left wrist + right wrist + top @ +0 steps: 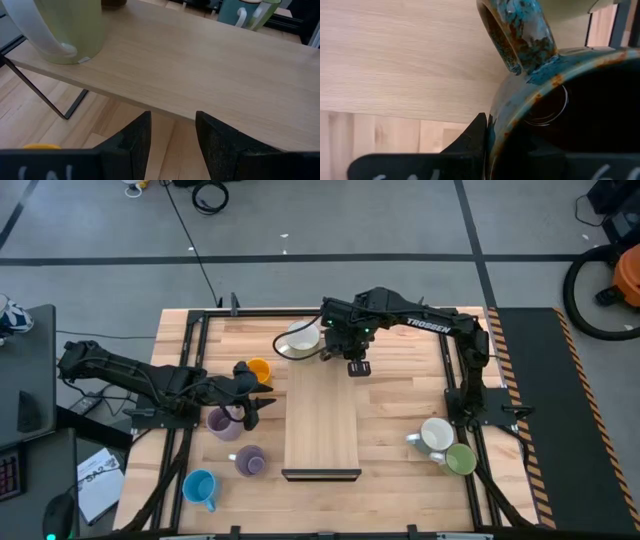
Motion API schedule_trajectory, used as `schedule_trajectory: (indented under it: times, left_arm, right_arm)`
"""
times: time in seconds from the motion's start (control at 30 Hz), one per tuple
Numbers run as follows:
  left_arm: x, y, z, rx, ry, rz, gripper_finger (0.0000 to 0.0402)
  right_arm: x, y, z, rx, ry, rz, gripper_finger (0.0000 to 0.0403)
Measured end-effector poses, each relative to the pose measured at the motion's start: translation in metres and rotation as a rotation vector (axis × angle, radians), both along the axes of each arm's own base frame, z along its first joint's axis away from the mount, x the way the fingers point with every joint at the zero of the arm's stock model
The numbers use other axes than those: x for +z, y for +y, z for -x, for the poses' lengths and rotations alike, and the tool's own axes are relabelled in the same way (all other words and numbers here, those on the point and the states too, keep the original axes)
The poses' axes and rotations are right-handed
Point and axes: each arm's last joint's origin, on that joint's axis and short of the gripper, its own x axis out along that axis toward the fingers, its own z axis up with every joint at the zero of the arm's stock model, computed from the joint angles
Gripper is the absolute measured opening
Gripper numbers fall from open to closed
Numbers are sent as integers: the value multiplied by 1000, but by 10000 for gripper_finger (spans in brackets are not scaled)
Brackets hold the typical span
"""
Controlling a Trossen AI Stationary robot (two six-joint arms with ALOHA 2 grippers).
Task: Place coffee mugs
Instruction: Put the brown mug on the shelf, then put the yellow mug on the shelf
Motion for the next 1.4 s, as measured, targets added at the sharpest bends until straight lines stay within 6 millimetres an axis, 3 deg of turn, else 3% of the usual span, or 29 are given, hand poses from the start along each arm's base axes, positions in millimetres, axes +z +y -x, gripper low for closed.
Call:
schedule_trajectory:
  times: [0.43, 1.07, 1.4]
  left_arm:
    - [0, 0, 0, 0, 0, 0, 160]
    - [0, 0, 0, 0, 0, 0, 160]
    - [0, 0, 0, 0, 0, 0, 160]
  right_arm:
    - [1, 0, -3, 4, -39, -7, 71]
    - [3, -1, -6, 4, -78, 3, 79]
    - [3, -1, -7, 4, -86, 4, 119]
